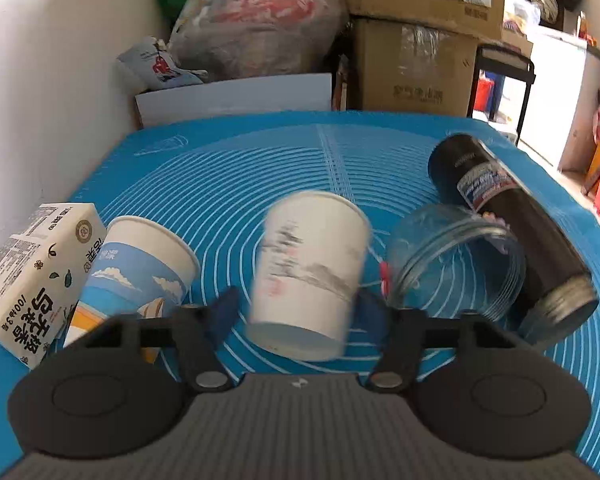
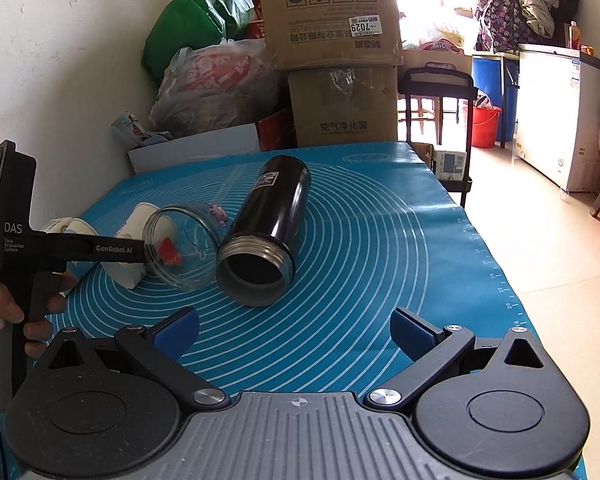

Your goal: Flip cup upside down

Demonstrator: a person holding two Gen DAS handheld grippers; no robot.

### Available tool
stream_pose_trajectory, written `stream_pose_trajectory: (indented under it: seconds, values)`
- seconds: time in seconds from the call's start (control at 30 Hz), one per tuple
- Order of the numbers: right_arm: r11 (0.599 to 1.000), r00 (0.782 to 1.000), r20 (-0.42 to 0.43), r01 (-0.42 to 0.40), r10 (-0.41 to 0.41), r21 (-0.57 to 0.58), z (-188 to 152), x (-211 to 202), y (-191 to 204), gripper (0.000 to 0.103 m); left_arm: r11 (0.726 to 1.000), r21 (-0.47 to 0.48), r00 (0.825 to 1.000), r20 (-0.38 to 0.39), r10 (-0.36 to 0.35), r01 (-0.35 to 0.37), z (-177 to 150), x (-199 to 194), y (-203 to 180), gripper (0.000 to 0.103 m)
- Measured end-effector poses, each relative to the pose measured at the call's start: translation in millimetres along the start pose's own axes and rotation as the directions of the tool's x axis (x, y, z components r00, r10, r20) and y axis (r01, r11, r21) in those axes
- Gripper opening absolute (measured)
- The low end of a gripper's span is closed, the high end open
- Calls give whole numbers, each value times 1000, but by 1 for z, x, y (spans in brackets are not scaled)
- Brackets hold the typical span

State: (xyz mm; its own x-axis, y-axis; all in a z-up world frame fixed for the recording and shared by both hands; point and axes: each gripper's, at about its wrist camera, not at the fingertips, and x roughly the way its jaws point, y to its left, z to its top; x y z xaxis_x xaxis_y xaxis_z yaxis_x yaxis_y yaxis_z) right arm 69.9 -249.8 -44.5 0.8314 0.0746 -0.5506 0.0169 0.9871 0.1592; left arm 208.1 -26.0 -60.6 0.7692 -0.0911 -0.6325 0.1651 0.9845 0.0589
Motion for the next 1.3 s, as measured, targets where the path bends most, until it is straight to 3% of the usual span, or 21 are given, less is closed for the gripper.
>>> stream_pose_trajectory:
  seconds: [0.27,0.47,0.8,1.0,1.3]
  values:
    - [1000,1000,-2,-1,1,-2,0,0,1,103,1000,-7,1000,21,21,-21,-1,-8,6,58]
    - [1000,1000,9,-8,8,-11,3,-9,4,103,999,-26,999,38,31,-30,-5,-44,8,58]
    - [998,1000,-9,-17,17,-55,1,-32,17,103,999,-37,999,28,22,-21,-52,-104,-1,58]
    - [997,1000,-21,-17,15,-81,-2,-43,23,103,999,-48,1000,1,17,-17,-78,-114,-7,58]
    - [996,1000,-28,-13,11,-89,-5,-50,27,103,999,-47,1000,-9,16,-17,-88,-111,-8,59]
